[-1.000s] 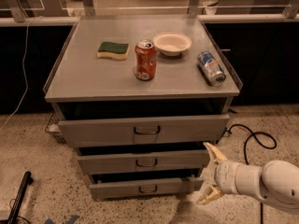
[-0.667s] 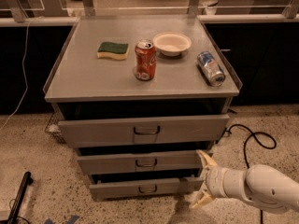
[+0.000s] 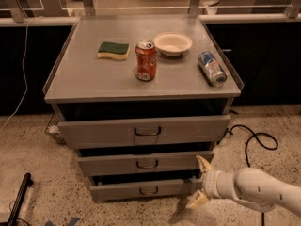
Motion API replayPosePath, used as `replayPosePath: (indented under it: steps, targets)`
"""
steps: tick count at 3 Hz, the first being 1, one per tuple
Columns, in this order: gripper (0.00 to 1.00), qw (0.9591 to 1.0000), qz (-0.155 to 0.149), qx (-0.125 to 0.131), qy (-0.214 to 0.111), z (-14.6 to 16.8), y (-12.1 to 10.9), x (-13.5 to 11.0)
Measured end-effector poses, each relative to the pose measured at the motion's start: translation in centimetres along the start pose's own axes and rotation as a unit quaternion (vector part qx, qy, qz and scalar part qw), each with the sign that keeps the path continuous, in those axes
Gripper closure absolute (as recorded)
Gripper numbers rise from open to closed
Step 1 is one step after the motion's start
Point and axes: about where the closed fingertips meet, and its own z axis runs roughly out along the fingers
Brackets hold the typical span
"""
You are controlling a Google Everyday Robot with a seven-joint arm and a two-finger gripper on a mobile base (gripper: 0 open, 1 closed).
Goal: Open middle drawer
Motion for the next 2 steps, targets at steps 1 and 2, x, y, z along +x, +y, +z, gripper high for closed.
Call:
replayPosePath:
  steps: [1, 2]
  targets:
    - [0.00, 1.0000, 0.002, 0.005, 0.002, 1.5, -1.1, 0.3]
    - [0.00, 0.9998, 0.005, 0.015, -0.009, 3.2, -2.4, -0.2]
